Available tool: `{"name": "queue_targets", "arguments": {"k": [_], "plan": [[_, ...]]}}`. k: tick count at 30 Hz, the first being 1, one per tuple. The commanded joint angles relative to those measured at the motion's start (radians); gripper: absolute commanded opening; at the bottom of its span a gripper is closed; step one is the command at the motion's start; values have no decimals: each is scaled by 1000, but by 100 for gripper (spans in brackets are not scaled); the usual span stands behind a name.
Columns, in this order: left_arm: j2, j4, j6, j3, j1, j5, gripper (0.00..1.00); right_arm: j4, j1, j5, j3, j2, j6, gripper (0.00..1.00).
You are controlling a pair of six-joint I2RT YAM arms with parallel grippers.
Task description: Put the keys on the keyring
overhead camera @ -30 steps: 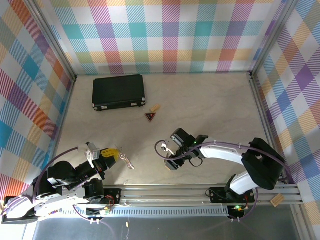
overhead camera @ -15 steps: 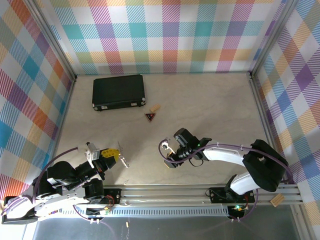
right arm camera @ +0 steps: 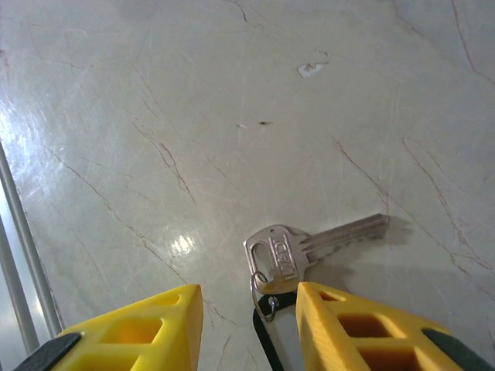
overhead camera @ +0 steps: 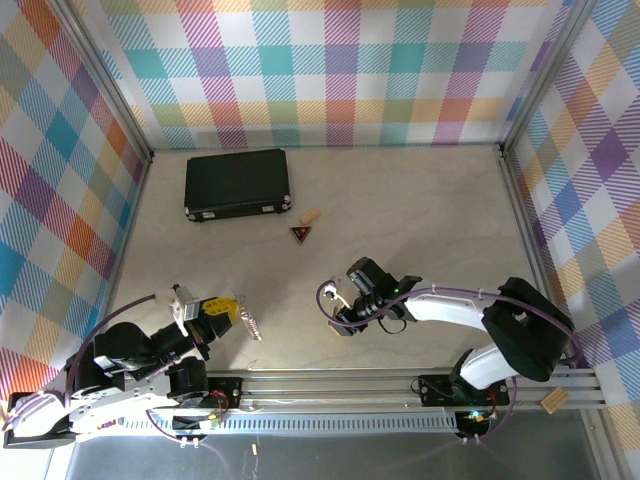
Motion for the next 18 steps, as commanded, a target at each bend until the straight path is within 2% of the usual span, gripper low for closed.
{"name": "queue_targets", "arguments": {"k": [1,13,18], "plan": [[-16,45,3,4,-1,22,0,-16,8,4,29,15,-22,38],[-16,36,6,23,-1,31,0,-44,20,15,59,73,-44,33],[-16,42,6,21,0,31,0,-50,22,22,62,74,-45,26]]}}
